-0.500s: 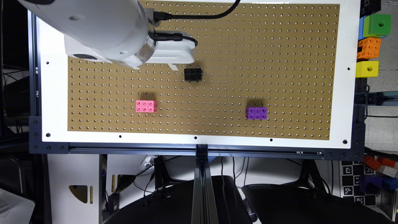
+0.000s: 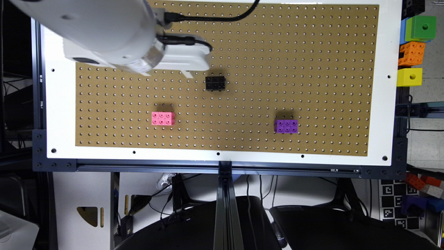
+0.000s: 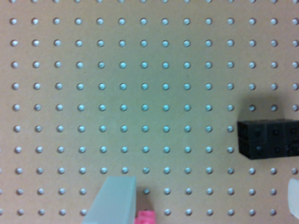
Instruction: Pick up pink block.
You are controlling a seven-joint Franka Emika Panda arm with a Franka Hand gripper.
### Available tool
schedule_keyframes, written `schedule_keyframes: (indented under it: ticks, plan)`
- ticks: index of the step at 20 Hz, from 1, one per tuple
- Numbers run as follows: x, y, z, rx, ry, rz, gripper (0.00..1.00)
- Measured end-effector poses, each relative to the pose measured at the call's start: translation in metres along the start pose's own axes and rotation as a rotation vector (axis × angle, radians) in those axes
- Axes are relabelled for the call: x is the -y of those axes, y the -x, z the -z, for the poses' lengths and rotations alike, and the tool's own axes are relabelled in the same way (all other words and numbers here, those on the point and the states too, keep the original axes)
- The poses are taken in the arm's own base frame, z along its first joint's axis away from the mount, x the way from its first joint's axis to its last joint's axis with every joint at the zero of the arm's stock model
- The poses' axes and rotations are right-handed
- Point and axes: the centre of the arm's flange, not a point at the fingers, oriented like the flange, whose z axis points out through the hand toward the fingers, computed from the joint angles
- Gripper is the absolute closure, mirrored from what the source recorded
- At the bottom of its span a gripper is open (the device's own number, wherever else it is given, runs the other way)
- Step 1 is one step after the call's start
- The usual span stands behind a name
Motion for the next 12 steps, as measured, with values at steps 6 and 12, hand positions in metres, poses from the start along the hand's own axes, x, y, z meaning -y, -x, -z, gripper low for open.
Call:
schedule_keyframes:
  ticks: [6, 12]
  plan:
    - [0.012, -0.033, -0.009, -0.01, -0.007, -0.004, 0.0]
    - [0.015, -0.065, -0.013, -0.027, -0.013, -0.011, 0.0]
